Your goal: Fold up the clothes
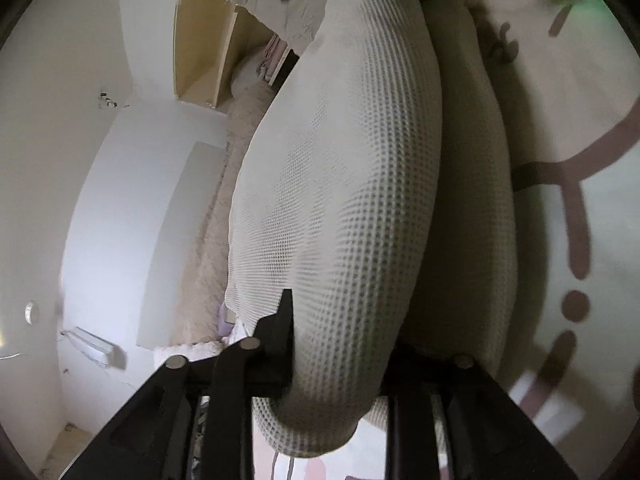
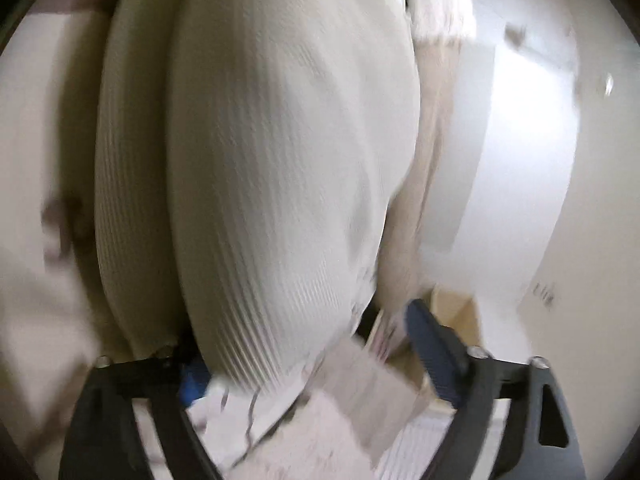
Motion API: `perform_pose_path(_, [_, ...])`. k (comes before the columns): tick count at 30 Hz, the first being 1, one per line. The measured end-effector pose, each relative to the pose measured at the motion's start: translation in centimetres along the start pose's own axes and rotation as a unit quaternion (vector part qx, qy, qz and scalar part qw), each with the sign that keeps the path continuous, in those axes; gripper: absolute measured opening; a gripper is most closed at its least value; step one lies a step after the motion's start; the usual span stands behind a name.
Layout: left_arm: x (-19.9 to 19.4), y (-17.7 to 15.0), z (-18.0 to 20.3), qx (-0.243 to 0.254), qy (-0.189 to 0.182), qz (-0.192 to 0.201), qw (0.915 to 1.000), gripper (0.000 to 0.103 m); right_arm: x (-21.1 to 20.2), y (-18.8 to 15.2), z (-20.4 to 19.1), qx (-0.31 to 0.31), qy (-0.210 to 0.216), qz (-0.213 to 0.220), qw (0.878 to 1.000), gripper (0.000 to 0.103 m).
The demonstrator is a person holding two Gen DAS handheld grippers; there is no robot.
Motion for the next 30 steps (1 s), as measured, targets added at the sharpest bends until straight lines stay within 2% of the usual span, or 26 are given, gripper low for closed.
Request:
perform_pose_path(1, [-0.9,0.3,0.4,-0.001,-0.009,0.004,1.0,0.035,0.3,-1.4,0.0,-0.007,0.016,-0.024,1.0,0.095])
perform_pose_path(3, [-3.1,0.3,0.6,-0.01,-0.034,0.012,0.9993,0.057,0.8,-4.6,-0.3,-0.02,0.047,-0.076,0.996,0.095])
perform_pose_path(4, [-4.1,-0.1,0.3,-0.021,-0.056,0.017,0.9981,0.062,0.9,-5.7,0.1,-0.002,0.062,-0.097,0.993,0.095])
perform_pose_path(6, [-5.9,-1.0,-0.8,-0.063,-0.108,0.023,0.9919,0.063,0.7,-7.5,1.6,0.063,0.089,-0.131,0.985,0.095])
perform_pose_path(7, [-6.9,-1.2,-1.3,-0.094,-0.143,0.026,0.9849,0.063,0.3,-8.2,2.4,0.103,0.1,-0.139,0.98,0.095])
perform_pose_path(8, [-7.6,-1.1,-2.0,-0.125,-0.169,0.03,0.9772,0.063,-0.3,-8.9,3.1,0.162,0.116,-0.134,0.971,0.095])
perform_pose_path(9, [-8.1,-0.6,-3.0,-0.154,-0.187,0.035,0.9696,0.063,-0.8,-9.7,3.8,0.229,0.136,-0.124,0.956,0.095])
perform_pose_path(11, [-8.5,0.3,-4.9,-0.209,-0.214,0.046,0.9531,0.063,-2.2,-5.8,6.7,0.332,0.176,-0.097,0.922,0.095])
perform_pose_path(12, [-8.2,0.6,-5.5,-0.233,-0.215,0.052,0.9469,0.063,-2.8,-5.5,7.8,0.368,0.2,-0.078,0.905,0.087])
perform_pose_path(13, [-7.5,1.3,-5.9,-0.265,-0.22,0.056,0.9372,0.063,-3.4,-5.3,8.9,0.402,0.223,-0.06,0.886,0.073])
perform_pose_path(15, [-4.3,2.8,-5.7,-0.33,-0.243,0.054,0.9108,0.063,-4.0,-3.5,8.1,0.435,0.271,-0.031,0.858,0.067])
perform_pose_path(16, [-2.9,2.7,-5.1,-0.363,-0.26,0.049,0.8933,0.063,-4.3,-2.3,7.2,0.439,0.291,-0.023,0.85,0.067])
perform_pose_path(18, [0.3,1.7,-5.9,-0.427,-0.291,0.036,0.8552,0.063,-3.9,-0.2,4.8,0.421,0.321,-0.027,0.848,0.067])
perform_pose_path(20, [4.1,0.1,-5.3,-0.477,-0.306,0.014,0.8239,0.063,-2.3,0.3,1.4,0.412,0.344,-0.045,0.843,0.067])
perform_pose_path(22, [6.8,-0.5,-4.7,-0.509,-0.33,-0.015,0.7944,0.062,-1.1,-0.7,-2.3,0.417,0.376,-0.064,0.825,0.067])
perform_pose_path(23, [7.8,-0.9,-4.3,-0.522,-0.34,-0.026,0.7822,0.064,-0.8,-1.1,-3.2,0.428,0.388,-0.069,0.813,0.067])
perform_pose_path(25, [8.2,-1.1,-3.9,-0.533,-0.344,-0.027,0.7729,0.065,-0.8,-1.7,-3.3,0.459,0.402,-0.07,0.789,0.067])
perform_pose_path(27, [7.8,-1.0,-4.3,-0.535,-0.345,-0.018,0.771,0.065,-0.8,-2.7,-2.7,0.481,0.405,-0.079,0.773,0.067])
perform_pose_path(30, [6.9,-1.1,-4.7,-0.515,-0.342,-0.017,0.786,0.063,-1.8,-3.9,-0.1,0.503,0.386,-0.091,0.768,0.067])
Point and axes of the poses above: each gripper's, at about its wrist camera, not at the fingertips, and x roughly the way its jaws point, z to its right, y to its top, the point moved 10 cm from there along x, roughly the way its jaws point, and after that the axes turned 12 degrees about -y, right-handed, at the moved point
